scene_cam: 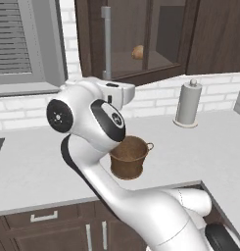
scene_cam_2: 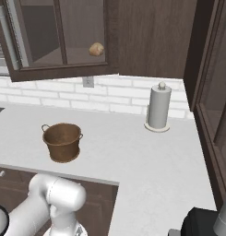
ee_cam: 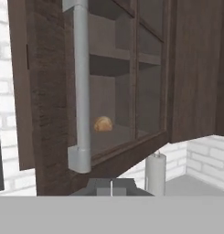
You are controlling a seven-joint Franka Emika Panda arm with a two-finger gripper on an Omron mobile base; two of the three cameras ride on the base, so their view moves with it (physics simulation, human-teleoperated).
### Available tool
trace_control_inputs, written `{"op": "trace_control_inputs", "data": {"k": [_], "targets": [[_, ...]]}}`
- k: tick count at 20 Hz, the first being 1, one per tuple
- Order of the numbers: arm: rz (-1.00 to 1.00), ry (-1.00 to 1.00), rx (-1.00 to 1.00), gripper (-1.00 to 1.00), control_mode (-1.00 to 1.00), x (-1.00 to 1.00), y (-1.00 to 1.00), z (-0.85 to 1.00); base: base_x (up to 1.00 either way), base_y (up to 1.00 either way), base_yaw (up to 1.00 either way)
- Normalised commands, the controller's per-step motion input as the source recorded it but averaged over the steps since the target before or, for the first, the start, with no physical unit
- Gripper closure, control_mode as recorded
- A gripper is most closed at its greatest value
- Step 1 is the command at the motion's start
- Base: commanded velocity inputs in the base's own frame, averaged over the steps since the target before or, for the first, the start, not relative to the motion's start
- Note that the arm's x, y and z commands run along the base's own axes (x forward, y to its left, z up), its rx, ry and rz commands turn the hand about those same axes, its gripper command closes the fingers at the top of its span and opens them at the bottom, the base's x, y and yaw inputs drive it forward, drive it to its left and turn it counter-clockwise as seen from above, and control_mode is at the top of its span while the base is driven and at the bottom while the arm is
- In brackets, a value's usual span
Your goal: Open the cabinet, pick up the bread from the cabinet and place it in the basket. Then move the basket to the dining counter.
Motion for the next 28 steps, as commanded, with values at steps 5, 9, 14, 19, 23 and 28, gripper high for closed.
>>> {"op": "trace_control_inputs", "data": {"k": [5,9,14,19,23,28], "targets": [[-0.04,-0.01,0.0,1.0,-1.0,0.08,0.0,-0.02,0.0,0.0,0.0],[0.0,-0.05,0.0,1.0,-1.0,0.13,0.01,-0.08,0.0,0.0,0.0],[0.0,-0.07,0.0,1.0,-1.0,0.2,0.02,-0.16,0.0,0.0,0.0],[0.0,-0.08,0.0,1.0,-1.0,0.15,0.02,-0.35,0.0,0.0,0.0],[0.0,-0.07,0.0,1.0,-1.0,0.21,0.18,-0.29,0.0,0.0,0.0],[-0.01,-0.06,0.0,1.0,-1.0,0.19,0.09,-0.01,0.0,0.0,0.0]]}}
